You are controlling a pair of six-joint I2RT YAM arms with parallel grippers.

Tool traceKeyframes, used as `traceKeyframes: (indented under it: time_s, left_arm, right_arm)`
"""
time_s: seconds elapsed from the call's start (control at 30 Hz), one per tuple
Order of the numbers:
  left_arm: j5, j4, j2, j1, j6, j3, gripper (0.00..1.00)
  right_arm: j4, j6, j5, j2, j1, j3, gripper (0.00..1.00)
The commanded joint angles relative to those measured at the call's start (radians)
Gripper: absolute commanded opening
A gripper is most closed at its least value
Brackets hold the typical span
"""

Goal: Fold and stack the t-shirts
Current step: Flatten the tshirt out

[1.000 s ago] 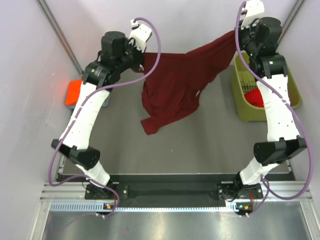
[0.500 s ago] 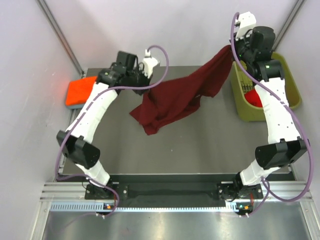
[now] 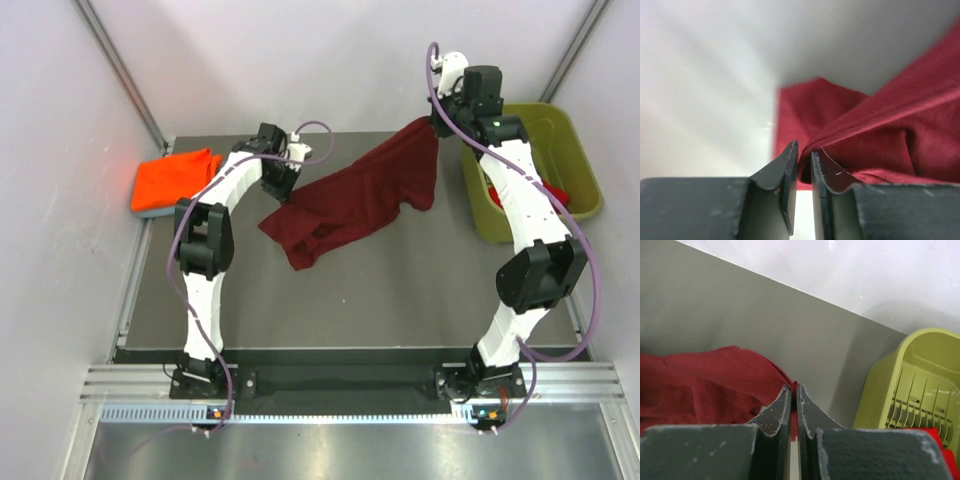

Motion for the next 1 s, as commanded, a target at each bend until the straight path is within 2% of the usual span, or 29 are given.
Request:
traceKeyframes:
  time_s: [0.0,0.1,0.2,0.37,0.47,0.6,0.73,0.97]
  left_arm:
    - [-0.127,0.043,-0.001,0.003,-0.037,0.125,0.24]
    - [-0.086,0.000,-0.057,0.000,-0.097,0.176,0.33]
    - [-0.040,-0.026,-0.168,-0.038,-0.143,0.123,0.37]
    - [-0.129,-0.123,-0.257,-0.164,-0.122,0.078,0.39]
    - [-0.158,-0.119,-0.291,-0.232,-0.102,0.000,0.40]
    - [-0.189,-0.111,-0.300,-0.305,-0.091,-0.083,0.41]
    - [-0.211,-0.114,-0.283,-0.322,-0.103,-0.112,0.41]
    - [-0.296,-0.123,-0.162,-0.325,-0.134,-0.040,0.42]
  right_arm:
    - [0.047,-0.004,0.018,-0.028,0.007,0.019,0.00]
    - [0.047,-0.014,0.028,-0.034,0.009,0.000,0.00]
    - [0.052,-0.018,0.042,-0.041,0.007,-0.018,0.00]
    - [0.052,-0.009,0.035,-0.025,0.007,-0.012,0.00]
    - [0.050,0.005,0.019,-0.010,0.007,0.005,0.00]
    - [0.047,0.016,0.004,0.007,0.007,0.029,0.00]
    - [0.047,0.019,-0.002,0.002,0.007,0.034,0.00]
    - [0.047,0.019,-0.004,-0.016,0.007,0.008,0.00]
